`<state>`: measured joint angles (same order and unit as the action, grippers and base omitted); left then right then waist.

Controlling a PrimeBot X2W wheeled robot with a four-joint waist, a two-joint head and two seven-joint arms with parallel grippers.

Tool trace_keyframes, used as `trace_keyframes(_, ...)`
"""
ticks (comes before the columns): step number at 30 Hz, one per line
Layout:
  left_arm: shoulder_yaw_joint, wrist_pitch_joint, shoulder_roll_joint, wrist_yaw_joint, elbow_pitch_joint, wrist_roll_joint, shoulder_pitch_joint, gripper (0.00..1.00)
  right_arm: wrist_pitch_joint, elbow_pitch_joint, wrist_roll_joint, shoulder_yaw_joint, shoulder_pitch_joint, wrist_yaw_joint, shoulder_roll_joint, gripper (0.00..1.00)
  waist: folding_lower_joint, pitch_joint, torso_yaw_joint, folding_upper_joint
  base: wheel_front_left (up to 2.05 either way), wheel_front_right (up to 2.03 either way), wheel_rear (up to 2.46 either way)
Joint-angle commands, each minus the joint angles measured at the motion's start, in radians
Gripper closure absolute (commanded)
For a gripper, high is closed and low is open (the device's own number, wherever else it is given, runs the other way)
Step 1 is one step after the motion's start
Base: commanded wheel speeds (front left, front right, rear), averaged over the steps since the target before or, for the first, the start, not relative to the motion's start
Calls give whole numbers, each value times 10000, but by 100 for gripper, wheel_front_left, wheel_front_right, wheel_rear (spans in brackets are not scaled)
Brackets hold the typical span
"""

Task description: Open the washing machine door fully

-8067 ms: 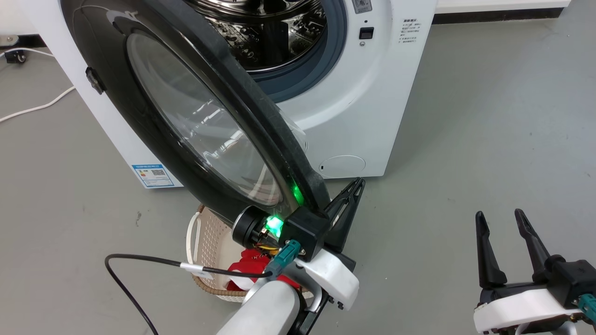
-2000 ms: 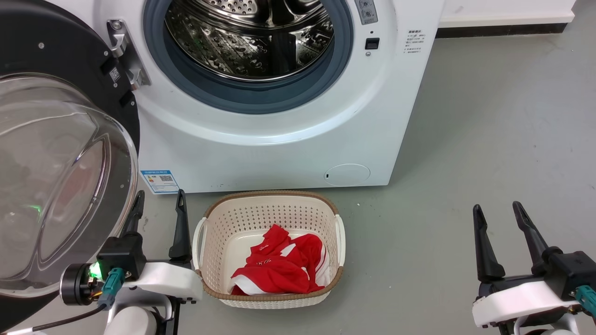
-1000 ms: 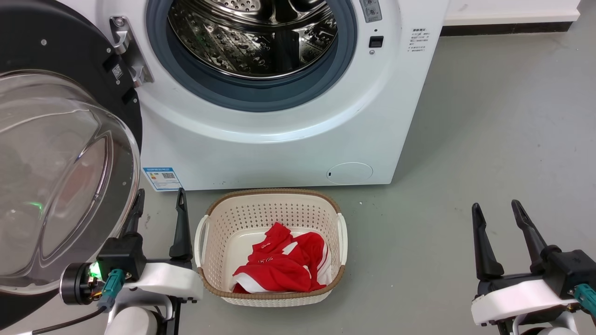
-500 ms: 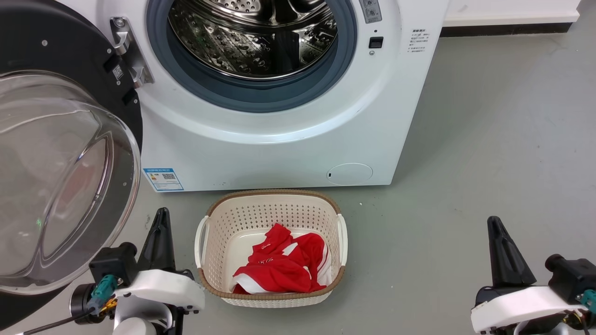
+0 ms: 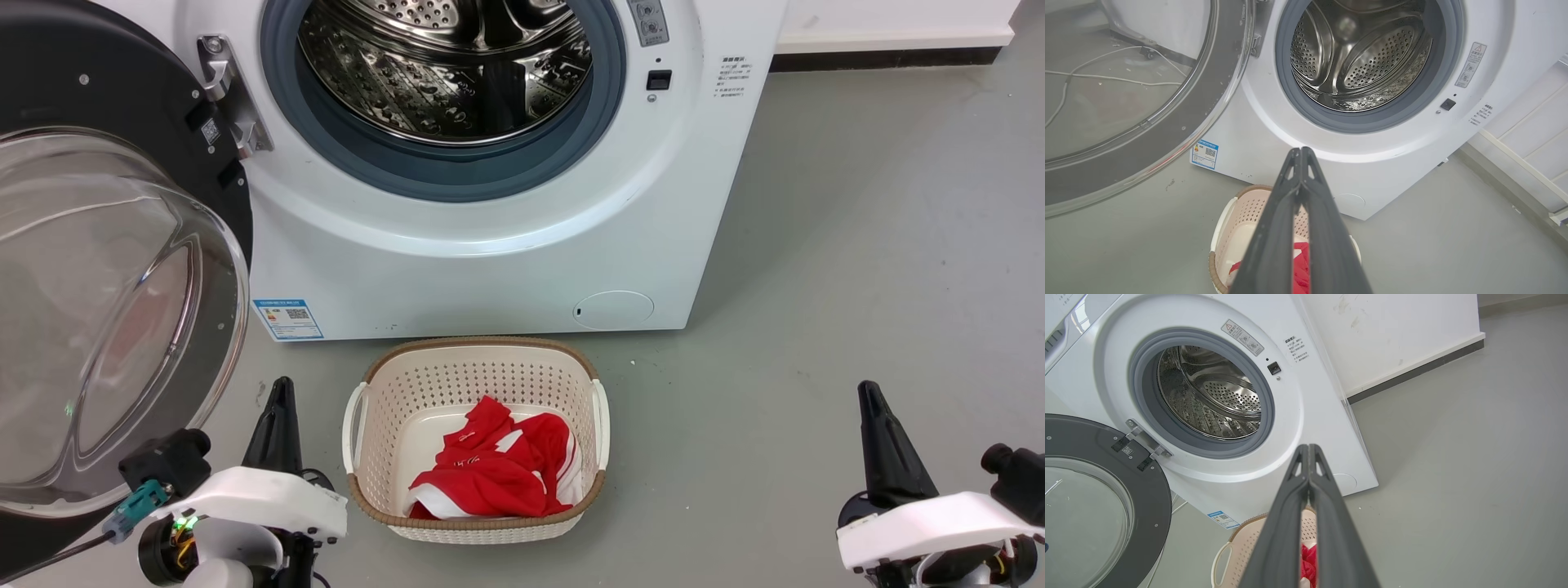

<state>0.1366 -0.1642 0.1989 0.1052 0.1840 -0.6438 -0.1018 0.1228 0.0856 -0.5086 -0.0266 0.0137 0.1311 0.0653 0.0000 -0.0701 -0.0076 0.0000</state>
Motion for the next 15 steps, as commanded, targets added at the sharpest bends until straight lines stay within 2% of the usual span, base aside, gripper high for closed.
trace_keyframes(1,-164,98,-33,-137,-90,-484,-179,100,-57,-45,-584,-5,-338,-1,114,100,0,14,2,0,0,0,0)
trace_keyframes(15,-562,564,-271,-565,23,-2263,-165,100,-369,249,-2679,-23,-510,-1,178,100,0,98,12,0,0,0,0)
